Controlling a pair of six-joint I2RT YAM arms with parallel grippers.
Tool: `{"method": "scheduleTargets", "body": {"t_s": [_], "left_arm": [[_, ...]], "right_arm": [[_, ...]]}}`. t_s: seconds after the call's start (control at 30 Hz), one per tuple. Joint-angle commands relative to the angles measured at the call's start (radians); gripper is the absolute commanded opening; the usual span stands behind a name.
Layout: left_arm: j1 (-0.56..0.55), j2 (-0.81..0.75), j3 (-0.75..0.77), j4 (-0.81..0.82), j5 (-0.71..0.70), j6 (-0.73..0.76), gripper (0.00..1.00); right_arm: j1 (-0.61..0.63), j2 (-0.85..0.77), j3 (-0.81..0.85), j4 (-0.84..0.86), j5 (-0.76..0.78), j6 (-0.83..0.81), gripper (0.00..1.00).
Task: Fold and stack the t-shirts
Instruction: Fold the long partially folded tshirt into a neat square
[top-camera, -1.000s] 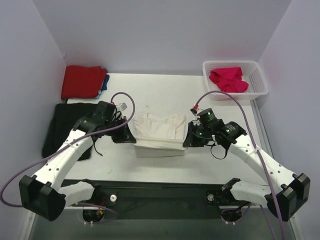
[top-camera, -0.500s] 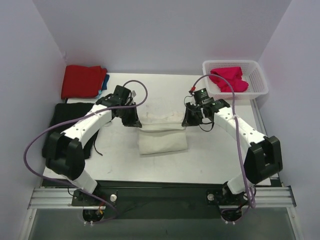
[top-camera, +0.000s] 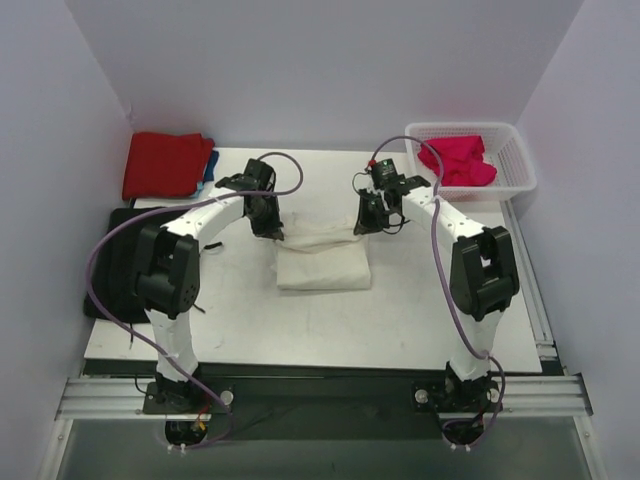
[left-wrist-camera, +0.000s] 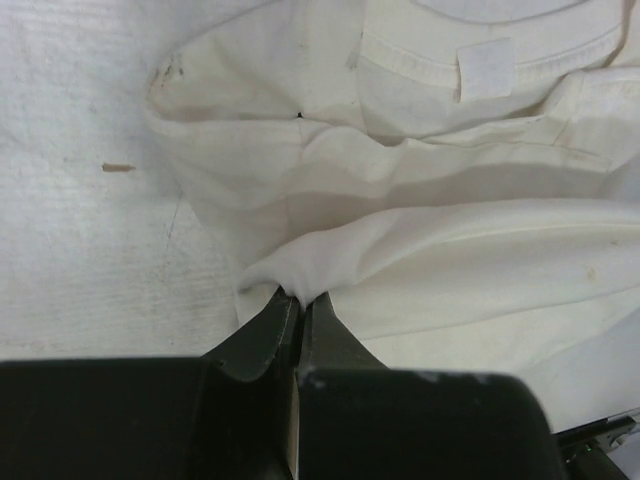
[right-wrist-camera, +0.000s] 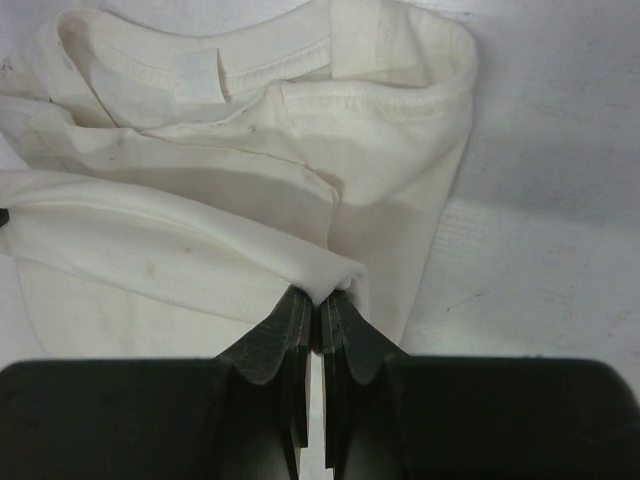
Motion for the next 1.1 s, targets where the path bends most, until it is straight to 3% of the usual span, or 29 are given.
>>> {"method": "scheduleTargets", "body": {"t_s": [0.0, 0.03, 0.07, 0.17, 0.27, 0.3, 0.4, 0.5, 0.77, 1.07], "left_arm": [[0.025, 0.027, 0.074, 0.06, -0.042, 0.026, 0.0], [0.029, 0.043, 0.08, 0.075, -0.04, 0.032, 0.04], [0.032, 0.05, 0.086, 0.092, -0.043, 0.044, 0.22], [0.048, 0.076, 0.123, 0.137, -0.06, 0.069, 0.48], [0.063, 0.054, 0.126, 0.207, -0.097, 0.075, 0.62], [0.066, 0.04, 0.119, 0.253, -0.101, 0.075, 0.73], [0.071, -0.025, 0.087, 0.319, -0.111, 0.081, 0.79], [0.065, -0.071, 0.071, 0.31, -0.069, 0.09, 0.84], [-0.046, -0.174, -0.065, 0.255, 0.023, 0.125, 0.83], [-0.106, -0.12, -0.107, 0.229, -0.006, 0.093, 0.8]], "right_arm": [[-0.021, 0.027, 0.054, -0.011, 0.059, 0.001, 0.0], [-0.024, 0.034, 0.06, -0.005, 0.067, 0.008, 0.0], [-0.025, 0.038, 0.062, 0.0, 0.097, 0.015, 0.0], [-0.036, 0.032, 0.056, 0.046, 0.139, 0.039, 0.16], [-0.047, 0.003, 0.057, 0.086, 0.213, 0.062, 0.31], [-0.05, -0.021, 0.056, 0.095, 0.254, 0.065, 0.36], [-0.048, -0.087, 0.037, 0.132, 0.323, 0.064, 0.41], [-0.044, -0.129, 0.031, 0.135, 0.296, 0.027, 0.43], [0.089, -0.189, -0.052, 0.048, 0.297, -0.018, 0.43], [0.134, -0.051, -0.024, 0.006, 0.216, 0.015, 0.43]]}}
